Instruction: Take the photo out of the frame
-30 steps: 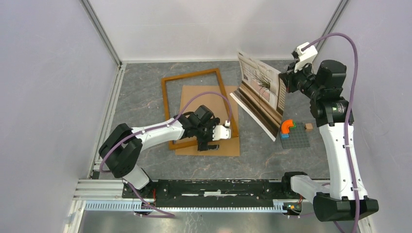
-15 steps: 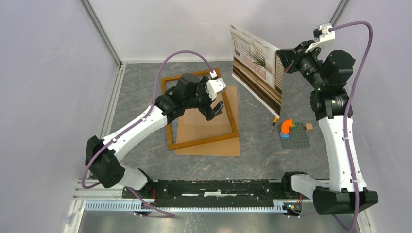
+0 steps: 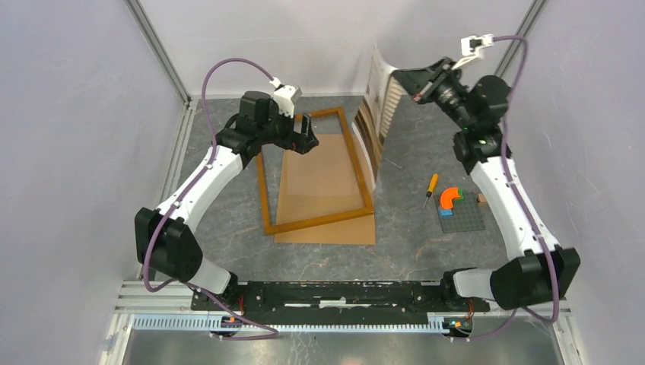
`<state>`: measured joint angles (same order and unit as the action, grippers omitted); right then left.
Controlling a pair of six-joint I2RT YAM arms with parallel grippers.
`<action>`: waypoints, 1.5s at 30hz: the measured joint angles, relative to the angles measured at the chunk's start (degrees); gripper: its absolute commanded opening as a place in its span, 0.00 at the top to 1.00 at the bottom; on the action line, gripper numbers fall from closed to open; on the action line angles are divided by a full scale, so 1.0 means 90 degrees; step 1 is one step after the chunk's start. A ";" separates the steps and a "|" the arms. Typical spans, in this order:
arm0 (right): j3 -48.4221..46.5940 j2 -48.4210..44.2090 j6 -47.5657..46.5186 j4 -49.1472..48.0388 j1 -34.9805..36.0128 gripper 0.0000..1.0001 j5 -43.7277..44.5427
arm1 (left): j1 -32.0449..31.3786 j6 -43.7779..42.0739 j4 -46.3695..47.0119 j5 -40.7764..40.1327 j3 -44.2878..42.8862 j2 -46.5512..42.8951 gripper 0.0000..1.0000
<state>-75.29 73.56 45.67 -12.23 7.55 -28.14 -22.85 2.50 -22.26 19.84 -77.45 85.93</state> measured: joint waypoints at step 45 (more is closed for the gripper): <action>0.3745 0.0882 -0.1022 0.0733 0.0112 0.30 0.0029 | 0.2346 0.0461 -0.0845 -0.0481 0.2091 -0.0712 0.00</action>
<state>-41.58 81.49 36.47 -5.63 8.56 -27.88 -1.74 6.66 -29.87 15.51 -58.63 79.53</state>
